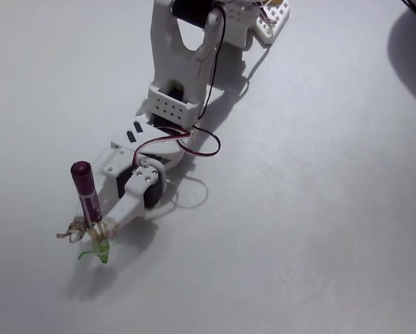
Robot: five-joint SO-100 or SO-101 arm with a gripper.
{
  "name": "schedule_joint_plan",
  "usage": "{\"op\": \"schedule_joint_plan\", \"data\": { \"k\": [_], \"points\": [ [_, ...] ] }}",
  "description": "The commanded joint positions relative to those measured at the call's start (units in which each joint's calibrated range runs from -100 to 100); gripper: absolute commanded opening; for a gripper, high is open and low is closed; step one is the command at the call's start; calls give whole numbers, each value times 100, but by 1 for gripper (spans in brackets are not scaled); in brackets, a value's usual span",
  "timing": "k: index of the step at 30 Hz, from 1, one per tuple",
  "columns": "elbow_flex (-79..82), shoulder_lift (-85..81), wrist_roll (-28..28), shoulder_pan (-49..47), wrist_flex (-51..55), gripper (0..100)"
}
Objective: Draw the capital letter X with the green marker.
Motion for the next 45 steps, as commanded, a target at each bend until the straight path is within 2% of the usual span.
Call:
{"op": "schedule_joint_plan", "data": {
  "k": [1,26,45],
  "points": [
    [-219,78,-83,237,61,1],
    [-614,756,-29,65,77,1],
    [212,118,137,484,-422,1]
  ]
}}
